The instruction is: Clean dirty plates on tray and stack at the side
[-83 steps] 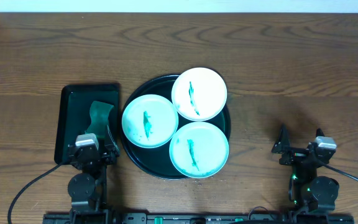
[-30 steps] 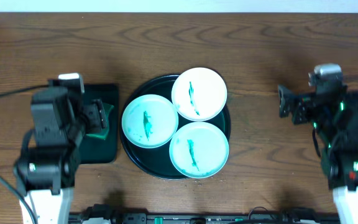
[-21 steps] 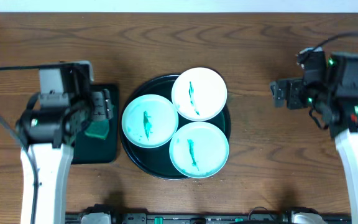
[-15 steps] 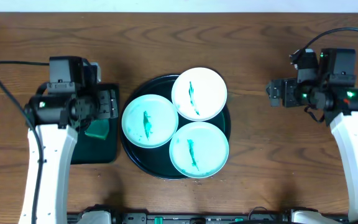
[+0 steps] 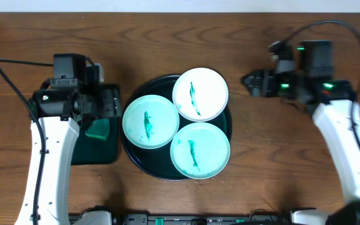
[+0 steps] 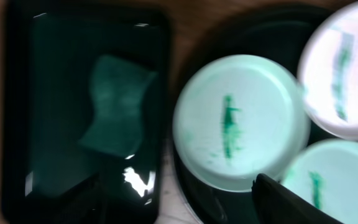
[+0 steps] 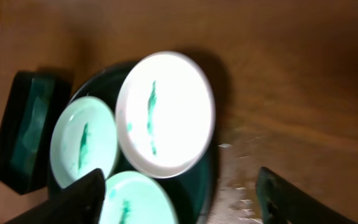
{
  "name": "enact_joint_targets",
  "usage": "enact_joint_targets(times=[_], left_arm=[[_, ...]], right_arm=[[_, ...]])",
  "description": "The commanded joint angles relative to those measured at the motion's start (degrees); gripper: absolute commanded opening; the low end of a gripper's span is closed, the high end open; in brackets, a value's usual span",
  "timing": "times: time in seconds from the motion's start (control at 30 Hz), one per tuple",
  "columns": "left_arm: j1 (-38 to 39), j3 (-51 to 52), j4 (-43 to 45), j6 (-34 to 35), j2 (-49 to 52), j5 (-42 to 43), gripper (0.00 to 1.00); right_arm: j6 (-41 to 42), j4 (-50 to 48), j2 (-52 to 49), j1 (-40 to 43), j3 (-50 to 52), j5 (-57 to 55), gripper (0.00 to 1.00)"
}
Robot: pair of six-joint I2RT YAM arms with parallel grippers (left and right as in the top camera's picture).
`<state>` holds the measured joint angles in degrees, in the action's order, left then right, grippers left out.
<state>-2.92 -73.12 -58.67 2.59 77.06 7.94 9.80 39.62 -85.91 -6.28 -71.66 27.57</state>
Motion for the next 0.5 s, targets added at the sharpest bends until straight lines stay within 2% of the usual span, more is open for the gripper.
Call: enact_joint_targets(times=[0.0, 0.2, 0.33, 0.47], left_arm=[[-2.56, -0.92, -0.9, 4.55, 0.2, -8.2, 0.79], [-7.58, -0.9, 0.48, 5.2, 0.2, -10.6, 0.79], [-8.33, -0.46, 0.42, 5.18, 0.2, -10.6, 0.8], [-8.33, 0.85, 0.35, 5.18, 0.46, -10.62, 0.8]], right_arm=[[8.44, 0.15, -4.22, -6.36, -3.58, -3.06, 0.69], [15.34, 3.32, -16.24, -18.4, -13.25, -8.5, 0.56], [20.46, 3.43, -22.73, -24.26, -16.94, -11.34, 0.42], [24.35, 2.56, -27.08, -29.38, -17.59, -15.39, 0.39]])
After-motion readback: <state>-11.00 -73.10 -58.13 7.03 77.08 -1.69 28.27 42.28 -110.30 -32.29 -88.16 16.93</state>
